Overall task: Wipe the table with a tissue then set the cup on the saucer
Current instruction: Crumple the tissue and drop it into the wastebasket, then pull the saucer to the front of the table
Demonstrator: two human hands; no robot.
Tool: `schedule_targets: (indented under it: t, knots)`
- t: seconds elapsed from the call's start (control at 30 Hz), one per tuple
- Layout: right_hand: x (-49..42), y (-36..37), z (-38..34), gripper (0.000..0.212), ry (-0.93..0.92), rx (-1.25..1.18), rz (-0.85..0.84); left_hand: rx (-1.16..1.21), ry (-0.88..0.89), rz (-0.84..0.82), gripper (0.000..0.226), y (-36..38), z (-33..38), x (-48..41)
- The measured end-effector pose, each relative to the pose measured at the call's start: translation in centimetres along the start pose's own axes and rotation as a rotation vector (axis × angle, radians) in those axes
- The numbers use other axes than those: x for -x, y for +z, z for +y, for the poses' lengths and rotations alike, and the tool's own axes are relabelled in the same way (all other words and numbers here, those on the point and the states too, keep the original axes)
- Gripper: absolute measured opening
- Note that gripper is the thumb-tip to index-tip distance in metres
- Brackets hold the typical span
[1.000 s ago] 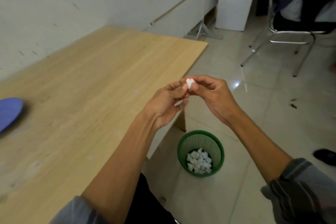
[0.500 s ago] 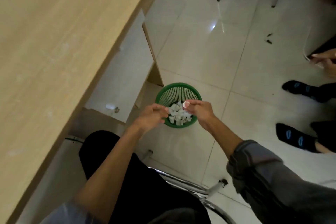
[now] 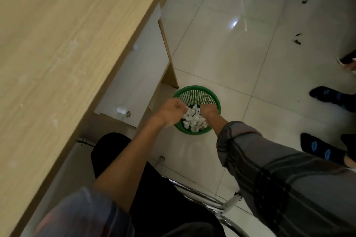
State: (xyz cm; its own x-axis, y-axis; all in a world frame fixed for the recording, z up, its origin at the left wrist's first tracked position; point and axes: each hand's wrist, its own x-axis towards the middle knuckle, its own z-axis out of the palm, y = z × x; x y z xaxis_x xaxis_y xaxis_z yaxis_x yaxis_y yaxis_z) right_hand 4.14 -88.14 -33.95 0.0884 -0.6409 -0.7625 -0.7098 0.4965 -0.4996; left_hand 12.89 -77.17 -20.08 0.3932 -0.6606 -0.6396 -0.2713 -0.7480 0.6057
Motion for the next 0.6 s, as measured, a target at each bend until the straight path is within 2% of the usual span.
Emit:
schedule_targets:
  t: [0.27,0.4,0.6]
  knots:
    - [5.3,-5.7,-9.8,0.033,-0.490,-0.074,0.140,0.022,0.205,0.106,0.011,-5.2,8.6,2.1]
    - [11.5,-9.3,-16.5,0.032,-0.754,-0.187,0.219,-0.056,0.408,0.286,0.013,-9.0,13.8,5.1]
    - [21.3,-10.9,-23.9,0.031,-1.073,-0.290,0.209,-0.100,0.593,0.555,0.019,-15.5,16.9,12.0]
